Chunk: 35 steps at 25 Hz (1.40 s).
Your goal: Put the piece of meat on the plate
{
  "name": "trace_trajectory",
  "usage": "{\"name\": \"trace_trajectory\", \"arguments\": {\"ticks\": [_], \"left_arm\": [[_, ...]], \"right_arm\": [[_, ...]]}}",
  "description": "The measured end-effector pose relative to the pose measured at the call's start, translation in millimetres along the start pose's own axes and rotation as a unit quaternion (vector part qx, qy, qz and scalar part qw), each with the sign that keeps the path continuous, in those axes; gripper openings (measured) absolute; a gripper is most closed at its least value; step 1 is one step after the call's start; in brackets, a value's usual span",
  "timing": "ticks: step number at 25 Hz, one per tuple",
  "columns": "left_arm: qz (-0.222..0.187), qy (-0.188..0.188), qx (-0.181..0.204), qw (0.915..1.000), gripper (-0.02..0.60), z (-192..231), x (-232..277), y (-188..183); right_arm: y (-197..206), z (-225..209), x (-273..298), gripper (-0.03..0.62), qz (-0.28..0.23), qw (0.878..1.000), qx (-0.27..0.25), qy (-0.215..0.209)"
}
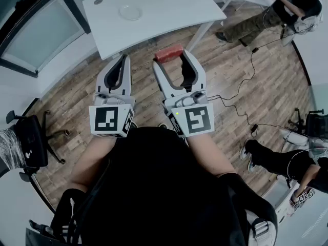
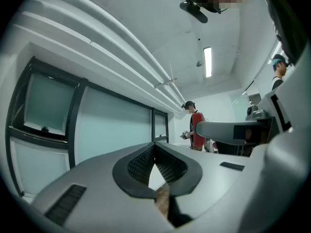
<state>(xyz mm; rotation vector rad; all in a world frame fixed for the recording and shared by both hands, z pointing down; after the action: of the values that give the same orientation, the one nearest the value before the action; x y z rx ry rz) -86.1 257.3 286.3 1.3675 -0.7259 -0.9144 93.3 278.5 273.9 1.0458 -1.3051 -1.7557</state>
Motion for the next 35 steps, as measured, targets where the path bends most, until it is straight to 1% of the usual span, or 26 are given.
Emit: {"name": "trace_trajectory", "arguments": {"ticks": [6, 10, 12, 14, 18, 25, 28, 32, 35], "left_arm": [[0.001, 0.005, -0.002, 1.0, -0.011, 3.9, -6.7, 2.0], [0.006, 0.01, -0.004, 0.9999, -0.011, 7.1, -8.5, 3.7], [0.01, 0.012, -0.006, 0.9999, -0.011, 10.5, -11.1, 5.0], [0.013, 0.012, -0.005, 0.9998, -0.011, 17.9, -15.5, 5.3], [0.002, 0.015, 0.007, 0.9999, -0.011, 32.4, -13.6, -0.4], [-0.005, 0.027, 0.003, 0.9996, -0.011, 65.4, -11.5, -3.7], [0.003, 0.03, 0.002, 0.9995, -0.011, 74.9, -13.0, 1.3], [0.013, 0.032, -0.001, 0.9994, -0.011, 79.1, -8.8, 5.9], [0.01, 0.032, 0.0, 0.9994, -0.011, 81.5, 6.9, 6.1]], "right_arm": [[0.7, 10.4, -0.6, 0.278, -0.001, 1.0, 0.004, 0.0], [-1.4, 13.9, -2.2, 0.278, -0.022, 1.0, 0.016, -0.004], [-2.5, 17.5, -1.8, 0.278, -0.023, 1.0, 0.017, -0.006], [-2.9, 24.8, 2.0, 0.278, -0.02, 1.0, 0.015, -0.006], [-1.8, 32.7, 18.3, 0.278, -0.013, 1.0, 0.008, 0.002], [3.2, 49.9, 45.8, 0.278, -0.002, 1.0, -0.002, 0.019], [9.5, 56.8, 49.7, 0.278, 0.002, 1.0, 0.0, 0.024], [15.8, 56.0, 54.3, 0.278, 0.012, 1.0, 0.005, 0.024], [19.3, 42.6, 64.8, 0.278, 0.008, 1.0, 0.003, 0.025]]}}
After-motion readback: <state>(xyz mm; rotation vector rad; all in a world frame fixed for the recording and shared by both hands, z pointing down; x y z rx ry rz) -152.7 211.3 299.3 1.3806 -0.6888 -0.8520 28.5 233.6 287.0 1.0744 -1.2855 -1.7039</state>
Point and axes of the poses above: the fingertips, and each gripper's own axes: x forward along the fingers, z to its left, y out of its underside, the point moved 9 cm from there along -x, backward along the fingers, and after that the axes turned 7 degrees about -x, right-handed, at the moved point
